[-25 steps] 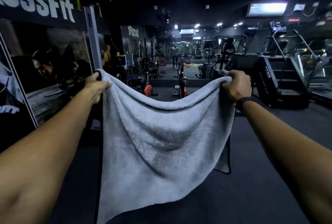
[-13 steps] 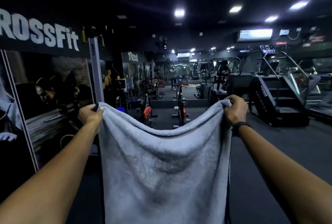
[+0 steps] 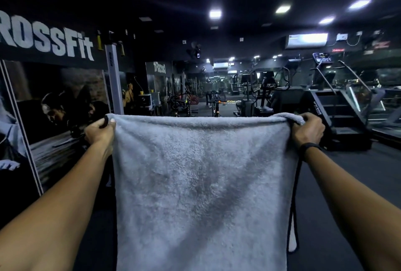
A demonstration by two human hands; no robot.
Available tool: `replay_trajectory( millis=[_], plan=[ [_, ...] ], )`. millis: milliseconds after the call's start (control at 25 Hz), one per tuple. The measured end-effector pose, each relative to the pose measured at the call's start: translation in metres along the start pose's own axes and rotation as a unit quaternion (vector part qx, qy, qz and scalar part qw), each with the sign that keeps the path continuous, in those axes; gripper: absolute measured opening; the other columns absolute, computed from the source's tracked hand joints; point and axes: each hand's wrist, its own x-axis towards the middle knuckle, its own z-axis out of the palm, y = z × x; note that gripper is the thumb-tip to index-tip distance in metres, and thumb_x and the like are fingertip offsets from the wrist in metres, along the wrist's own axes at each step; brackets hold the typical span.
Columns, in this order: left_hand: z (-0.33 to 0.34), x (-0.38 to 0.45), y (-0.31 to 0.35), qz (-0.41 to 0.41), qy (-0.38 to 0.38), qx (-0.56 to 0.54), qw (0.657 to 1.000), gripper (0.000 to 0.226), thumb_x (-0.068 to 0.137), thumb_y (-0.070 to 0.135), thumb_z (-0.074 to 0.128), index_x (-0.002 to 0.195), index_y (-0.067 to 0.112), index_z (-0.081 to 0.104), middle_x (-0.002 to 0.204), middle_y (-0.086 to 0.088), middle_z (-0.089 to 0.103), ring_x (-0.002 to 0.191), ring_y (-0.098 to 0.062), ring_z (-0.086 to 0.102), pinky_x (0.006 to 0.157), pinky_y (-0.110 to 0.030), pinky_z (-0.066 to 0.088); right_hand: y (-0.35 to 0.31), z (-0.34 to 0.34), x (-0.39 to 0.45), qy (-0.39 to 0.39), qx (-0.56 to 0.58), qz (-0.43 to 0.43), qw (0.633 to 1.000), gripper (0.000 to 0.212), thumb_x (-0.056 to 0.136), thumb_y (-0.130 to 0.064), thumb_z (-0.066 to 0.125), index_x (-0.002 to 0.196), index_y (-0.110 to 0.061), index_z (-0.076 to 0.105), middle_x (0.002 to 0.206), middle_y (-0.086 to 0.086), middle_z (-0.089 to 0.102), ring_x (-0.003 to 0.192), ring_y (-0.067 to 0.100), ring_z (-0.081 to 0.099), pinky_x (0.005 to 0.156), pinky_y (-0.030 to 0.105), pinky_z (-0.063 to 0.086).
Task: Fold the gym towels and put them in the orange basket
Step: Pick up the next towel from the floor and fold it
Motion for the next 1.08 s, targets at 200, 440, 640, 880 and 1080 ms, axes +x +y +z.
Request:
replay_trajectory(
  millis=[200, 440, 640, 880, 1080],
  plan=[
    [0.003, -0.013, 0.003, -0.022, -0.001, -0.024, 0.999, 0.037, 0.085, 0.022, 0.071, 0.119, 0.008, 0.066, 0.113, -0.006, 0.067, 0.098, -0.02, 0.064, 0.091, -0.034, 0.053, -0.001, 0.0, 0.002, -0.08, 0.014, -0.039, 0.996, 0.017, 0.083, -0.022, 0.062, 0.082, -0.005, 0.059, 0.085, 0.018, 0.062, 0.08, 0.031, 0.055, 0.067, 0.034, 0.039],
    [0.023, -0.037, 0.013, -0.028, 0.028, 0.058, 0.998, 0.031, 0.083, 0.019, 0.069, 0.11, 0.005, 0.07, 0.109, -0.008, 0.067, 0.098, -0.023, 0.065, 0.087, -0.034, 0.054, -0.024, 0.012, -0.026, -0.069, -0.043, -0.026, 0.996, 0.01, 0.087, -0.024, 0.058, 0.083, -0.024, 0.05, 0.097, 0.018, 0.061, 0.095, 0.04, 0.058, 0.076, 0.038, 0.043],
    [0.05, -0.085, 0.029, 0.022, -0.029, 0.18, 0.983, 0.019, 0.088, 0.024, 0.061, 0.088, 0.01, 0.074, 0.086, -0.01, 0.069, 0.085, -0.023, 0.067, 0.069, -0.025, 0.046, -0.057, 0.032, -0.047, -0.126, -0.068, -0.023, 0.989, 0.024, 0.085, -0.01, 0.058, 0.108, -0.009, 0.058, 0.105, 0.013, 0.062, 0.101, 0.032, 0.058, 0.084, 0.036, 0.042],
    [0.083, -0.142, 0.041, 0.078, -0.251, 0.143, 0.954, 0.019, 0.085, 0.031, 0.069, 0.084, 0.013, 0.073, 0.082, 0.003, 0.068, 0.081, -0.012, 0.061, 0.067, -0.025, 0.049, -0.088, 0.058, -0.056, -0.385, 0.041, 0.025, 0.922, 0.017, 0.082, -0.008, 0.07, 0.092, 0.006, 0.071, 0.085, 0.008, 0.066, 0.072, 0.015, 0.064, 0.067, 0.03, 0.056],
    [0.096, -0.174, 0.04, 0.089, -0.468, 0.107, 0.873, 0.1, 0.048, 0.065, 0.085, 0.126, 0.008, 0.059, 0.124, -0.001, 0.064, 0.107, -0.013, 0.061, 0.094, -0.03, 0.048, -0.117, 0.058, -0.093, -0.531, 0.205, 0.204, 0.797, 0.021, 0.099, -0.01, 0.04, 0.08, -0.008, 0.05, 0.074, 0.009, 0.055, 0.05, 0.017, 0.061, 0.049, 0.027, 0.058]
  ],
)
